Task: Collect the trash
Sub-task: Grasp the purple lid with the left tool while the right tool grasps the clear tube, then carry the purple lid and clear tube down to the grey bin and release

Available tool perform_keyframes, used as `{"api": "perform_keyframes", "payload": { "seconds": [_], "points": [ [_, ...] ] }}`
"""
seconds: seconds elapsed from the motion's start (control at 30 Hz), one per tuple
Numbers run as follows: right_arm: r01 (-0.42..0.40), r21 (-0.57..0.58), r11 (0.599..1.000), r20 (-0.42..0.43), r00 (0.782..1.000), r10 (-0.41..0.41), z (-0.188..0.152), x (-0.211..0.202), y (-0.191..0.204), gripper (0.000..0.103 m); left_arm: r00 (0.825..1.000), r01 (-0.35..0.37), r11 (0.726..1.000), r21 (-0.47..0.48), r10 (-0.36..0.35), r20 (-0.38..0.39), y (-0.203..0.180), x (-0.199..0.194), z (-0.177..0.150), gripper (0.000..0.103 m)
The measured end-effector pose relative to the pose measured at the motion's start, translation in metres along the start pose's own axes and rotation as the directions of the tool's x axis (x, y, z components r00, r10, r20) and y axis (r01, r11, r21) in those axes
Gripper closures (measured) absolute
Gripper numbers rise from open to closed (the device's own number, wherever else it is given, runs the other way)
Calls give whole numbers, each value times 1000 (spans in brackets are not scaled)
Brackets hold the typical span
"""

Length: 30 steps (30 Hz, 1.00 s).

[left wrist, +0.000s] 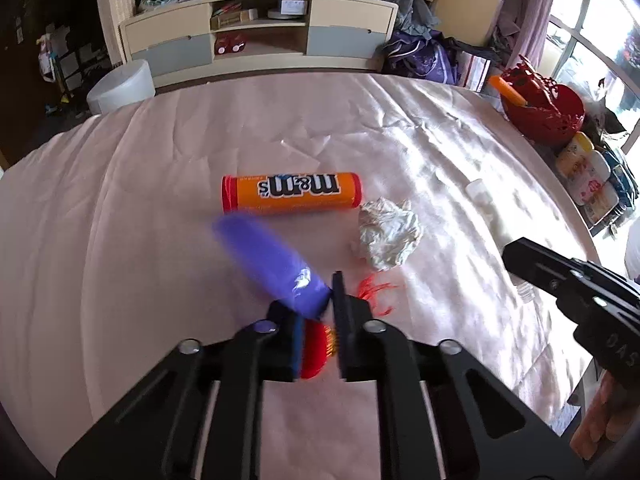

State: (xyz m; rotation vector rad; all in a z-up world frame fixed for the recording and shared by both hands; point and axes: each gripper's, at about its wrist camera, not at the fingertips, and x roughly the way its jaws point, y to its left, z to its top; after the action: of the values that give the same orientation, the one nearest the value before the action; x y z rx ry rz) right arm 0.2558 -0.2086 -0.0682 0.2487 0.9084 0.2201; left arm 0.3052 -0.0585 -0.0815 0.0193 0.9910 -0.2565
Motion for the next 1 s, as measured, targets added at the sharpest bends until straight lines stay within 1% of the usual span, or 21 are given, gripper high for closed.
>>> {"api": "perform_keyframes", "payload": {
  "seconds": [0.07,0.2,0.33,0.47,0.57,0.73,0.83,1.0],
  "points": [
    [0,0,1000,0,1000,0,0,-1,0,89,1000,9,1000,7,-9,3,-1,-1,0,96],
    [-1,3,1000,1,1000,1,0,-2,0,89,1000,4,1000,16,-4,21,-4,-6,-1,96],
    [-7,9,1000,10,1000,7,2,-13,2,89,999,-4,1000,18,4,36,-7,-20,0,96],
    [-6,3,1000,25,1000,6,1,-34,8,89,998,-13,999,31,11,66,-12,-52,-4,96],
    [8,-14,1000,33,999,-8,-5,-52,17,89,996,-17,999,38,14,87,-16,-77,-11,96],
    [24,-57,998,33,999,-22,-27,-83,33,89,994,-11,999,52,6,109,-25,-119,-38,96],
    [23,-71,997,24,999,-21,-46,-98,38,89,994,-7,997,74,-1,107,-32,-138,-61,96],
    [10,-72,997,1,1000,-10,-84,-118,38,89,995,22,997,76,-29,97,-38,-164,-108,96]
  ]
}}
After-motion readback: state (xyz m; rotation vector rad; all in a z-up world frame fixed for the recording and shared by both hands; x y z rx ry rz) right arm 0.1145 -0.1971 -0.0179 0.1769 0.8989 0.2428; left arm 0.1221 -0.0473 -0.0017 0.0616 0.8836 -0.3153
